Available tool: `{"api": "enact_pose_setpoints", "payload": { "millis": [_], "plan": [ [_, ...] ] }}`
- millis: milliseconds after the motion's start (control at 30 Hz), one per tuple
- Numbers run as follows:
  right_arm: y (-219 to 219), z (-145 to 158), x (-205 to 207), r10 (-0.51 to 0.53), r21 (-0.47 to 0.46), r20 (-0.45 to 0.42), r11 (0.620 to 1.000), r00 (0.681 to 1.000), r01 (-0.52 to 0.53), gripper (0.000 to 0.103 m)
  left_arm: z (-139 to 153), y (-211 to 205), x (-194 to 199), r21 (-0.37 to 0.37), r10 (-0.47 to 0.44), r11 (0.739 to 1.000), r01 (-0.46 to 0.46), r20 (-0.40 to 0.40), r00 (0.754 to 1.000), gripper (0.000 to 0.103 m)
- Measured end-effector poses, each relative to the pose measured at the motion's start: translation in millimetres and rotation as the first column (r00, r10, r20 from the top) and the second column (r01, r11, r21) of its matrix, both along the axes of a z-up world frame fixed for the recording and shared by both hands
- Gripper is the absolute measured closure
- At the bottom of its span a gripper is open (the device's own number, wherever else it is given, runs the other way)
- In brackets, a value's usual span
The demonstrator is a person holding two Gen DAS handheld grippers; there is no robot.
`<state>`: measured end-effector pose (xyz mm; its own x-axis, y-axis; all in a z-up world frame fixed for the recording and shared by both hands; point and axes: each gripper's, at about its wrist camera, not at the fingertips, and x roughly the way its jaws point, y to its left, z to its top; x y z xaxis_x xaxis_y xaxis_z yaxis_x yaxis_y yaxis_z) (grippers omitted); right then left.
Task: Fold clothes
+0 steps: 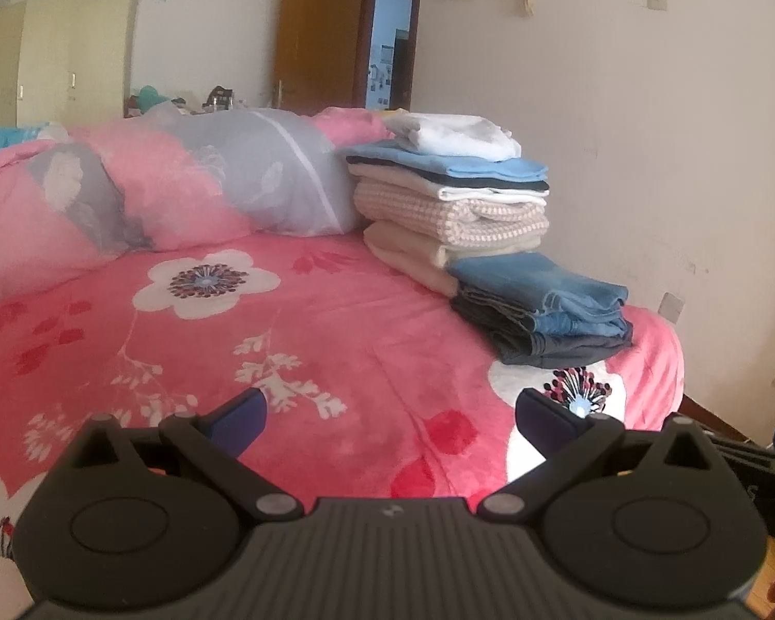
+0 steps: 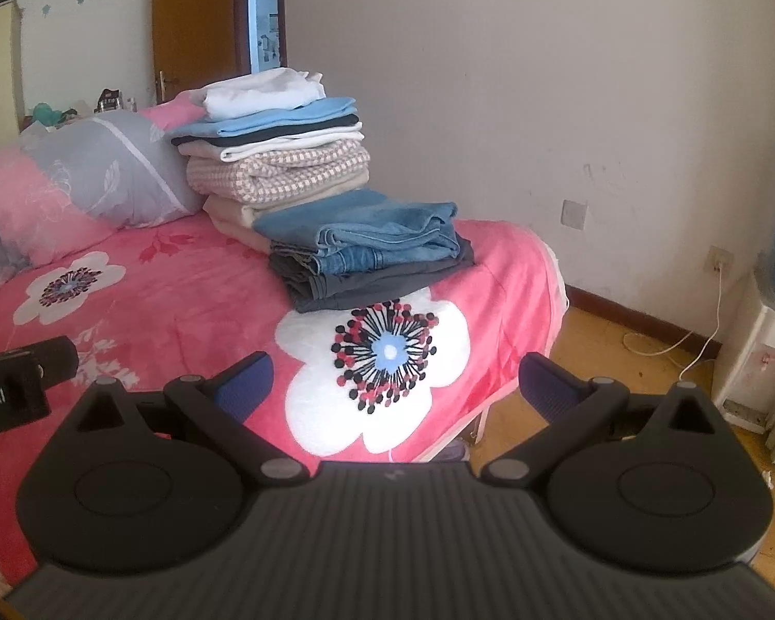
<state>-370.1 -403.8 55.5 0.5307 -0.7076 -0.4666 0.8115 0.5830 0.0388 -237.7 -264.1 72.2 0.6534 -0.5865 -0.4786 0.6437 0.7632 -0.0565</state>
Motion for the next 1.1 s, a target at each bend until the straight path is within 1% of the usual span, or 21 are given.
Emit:
{"api": "enact_pose_setpoints", "payload": {
  "millis": [600,1100],
  "plan": [
    [5.1,-1.2,10.4,0.007,-0.067,-0.058,0.998,0.998,-0.011,0.001,-2.8,0.0,1.8,0.003,-0.026,1.0,0.026,0.003,1.0,0.0],
    [7.9,-0.6,16.7,0.018,-0.072,-0.081,0.997,0.997,-0.024,0.001,-5.3,1.5,6.0,0.0,-0.027,1.0,0.027,-0.02,0.999,0.0]
  ]
}}
